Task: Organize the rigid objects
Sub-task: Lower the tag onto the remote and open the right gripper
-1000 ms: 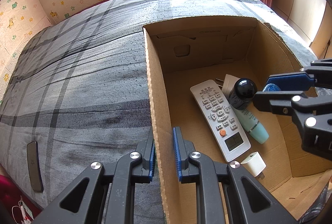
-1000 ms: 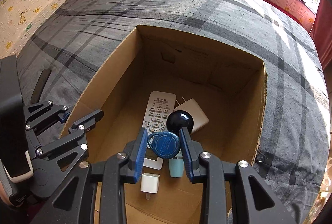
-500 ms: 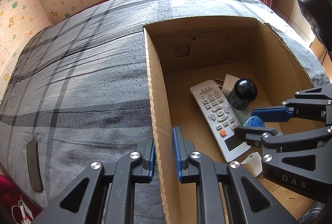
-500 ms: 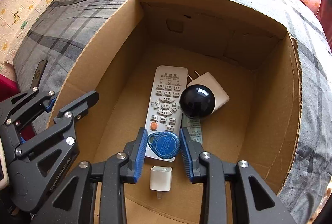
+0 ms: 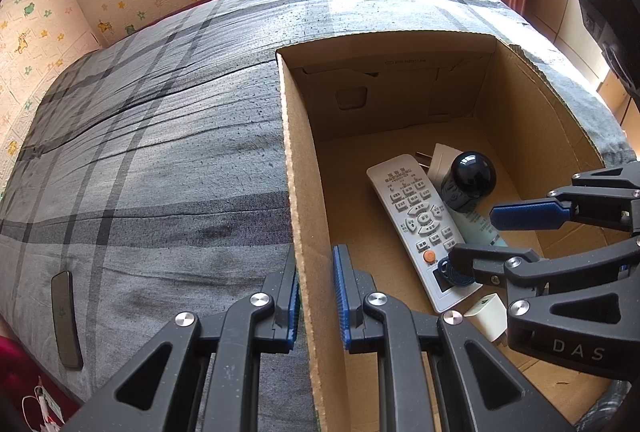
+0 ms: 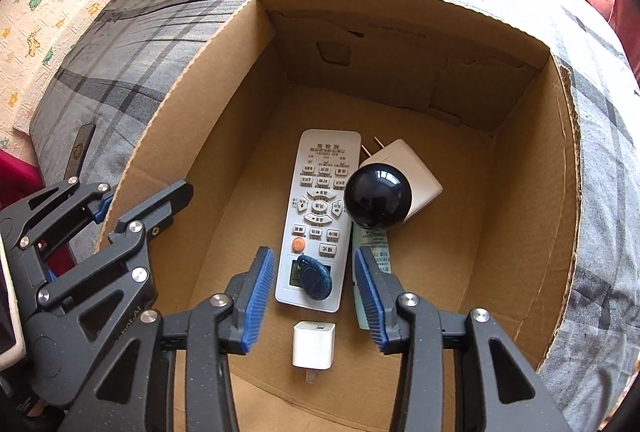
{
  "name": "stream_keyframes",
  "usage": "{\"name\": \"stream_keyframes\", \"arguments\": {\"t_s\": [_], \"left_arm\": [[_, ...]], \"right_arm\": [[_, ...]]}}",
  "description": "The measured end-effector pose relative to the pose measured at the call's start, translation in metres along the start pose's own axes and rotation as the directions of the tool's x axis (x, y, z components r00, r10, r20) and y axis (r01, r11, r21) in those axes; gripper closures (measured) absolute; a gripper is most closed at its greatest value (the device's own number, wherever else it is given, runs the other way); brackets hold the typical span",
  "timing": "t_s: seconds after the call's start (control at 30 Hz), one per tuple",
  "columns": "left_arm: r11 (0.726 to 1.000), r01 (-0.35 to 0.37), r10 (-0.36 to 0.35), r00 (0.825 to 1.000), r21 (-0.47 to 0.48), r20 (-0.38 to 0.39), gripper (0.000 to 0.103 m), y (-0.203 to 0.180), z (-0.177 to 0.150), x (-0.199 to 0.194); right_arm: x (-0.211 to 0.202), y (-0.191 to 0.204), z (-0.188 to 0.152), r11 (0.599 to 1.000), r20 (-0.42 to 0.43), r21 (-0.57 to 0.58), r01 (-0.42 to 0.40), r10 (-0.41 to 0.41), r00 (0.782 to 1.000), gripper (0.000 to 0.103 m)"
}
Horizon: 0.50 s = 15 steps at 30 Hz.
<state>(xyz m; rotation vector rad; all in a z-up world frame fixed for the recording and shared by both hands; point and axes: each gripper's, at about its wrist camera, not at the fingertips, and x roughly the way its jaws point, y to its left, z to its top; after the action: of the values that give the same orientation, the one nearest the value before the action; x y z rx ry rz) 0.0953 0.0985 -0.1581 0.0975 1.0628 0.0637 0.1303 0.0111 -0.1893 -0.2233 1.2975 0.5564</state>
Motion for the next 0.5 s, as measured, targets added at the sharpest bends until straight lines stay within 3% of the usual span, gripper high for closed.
{"name": "stream_keyframes", "arguments": {"t_s": [0.5], "left_arm": [[1.0, 0.0, 0.0, 1.0, 0.0, 0.0, 0.086, 0.0, 0.0, 0.0]], "right_arm": [[-0.04, 0.003, -0.005, 0.998, 0.078, -0.016, 0.053, -0.051, 0.996, 0.053]]}}
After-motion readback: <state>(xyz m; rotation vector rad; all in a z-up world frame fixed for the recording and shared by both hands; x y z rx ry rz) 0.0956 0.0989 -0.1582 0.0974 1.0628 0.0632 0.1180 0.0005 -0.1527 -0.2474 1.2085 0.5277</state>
